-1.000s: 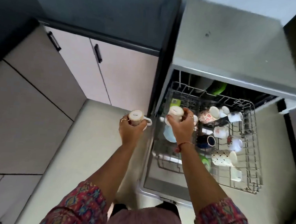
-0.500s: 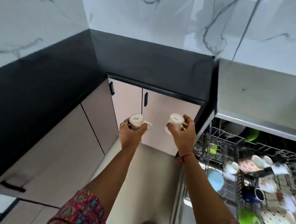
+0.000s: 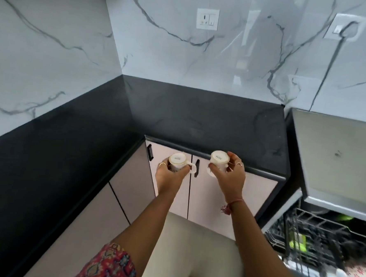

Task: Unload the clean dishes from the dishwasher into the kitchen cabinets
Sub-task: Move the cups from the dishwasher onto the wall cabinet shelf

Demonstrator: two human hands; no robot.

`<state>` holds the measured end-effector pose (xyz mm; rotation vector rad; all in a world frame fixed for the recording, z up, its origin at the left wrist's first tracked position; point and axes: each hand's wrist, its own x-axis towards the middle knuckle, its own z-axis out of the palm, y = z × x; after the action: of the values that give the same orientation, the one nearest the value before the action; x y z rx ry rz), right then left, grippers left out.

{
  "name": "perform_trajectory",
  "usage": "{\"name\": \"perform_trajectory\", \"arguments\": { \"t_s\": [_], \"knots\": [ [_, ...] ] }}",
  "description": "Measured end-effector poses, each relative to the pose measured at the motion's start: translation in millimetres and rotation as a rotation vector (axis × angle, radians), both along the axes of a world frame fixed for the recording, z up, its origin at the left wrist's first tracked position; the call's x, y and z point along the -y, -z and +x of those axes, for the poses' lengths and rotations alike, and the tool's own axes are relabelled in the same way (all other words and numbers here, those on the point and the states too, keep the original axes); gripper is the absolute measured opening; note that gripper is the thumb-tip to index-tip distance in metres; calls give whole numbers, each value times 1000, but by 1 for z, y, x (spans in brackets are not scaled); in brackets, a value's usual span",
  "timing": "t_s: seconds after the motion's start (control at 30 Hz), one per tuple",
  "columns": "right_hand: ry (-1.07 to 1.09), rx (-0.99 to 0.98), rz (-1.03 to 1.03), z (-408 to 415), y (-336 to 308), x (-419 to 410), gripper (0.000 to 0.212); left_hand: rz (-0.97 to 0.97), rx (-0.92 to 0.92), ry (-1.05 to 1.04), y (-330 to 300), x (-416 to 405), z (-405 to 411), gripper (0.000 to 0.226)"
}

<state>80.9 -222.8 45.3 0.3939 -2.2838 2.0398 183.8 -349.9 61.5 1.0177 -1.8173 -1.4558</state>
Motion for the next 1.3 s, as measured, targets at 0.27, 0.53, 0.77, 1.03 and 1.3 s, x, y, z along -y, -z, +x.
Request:
{"name": "perform_trajectory", "arguments": {
  "t_s": [0.27,0.53,0.77,1.03,1.3],
  "knots": [
    [-64,9,38,-106,-15,79,67,-27,17,11,-8,82,-102,58],
    [-61,65,139,-171,4,122,67,-42,93,86,15,131,-180,62],
    [-30,104,204,-201,20,144,64,-89,117,220,34,175,-229,59],
    [-42,123,239,-211,31,155,70,-181,106,398,47,204,-250,59],
    [-119,111,228,-217,19,143,72,-228,19,516,38,230,-252,66]
  ]
}}
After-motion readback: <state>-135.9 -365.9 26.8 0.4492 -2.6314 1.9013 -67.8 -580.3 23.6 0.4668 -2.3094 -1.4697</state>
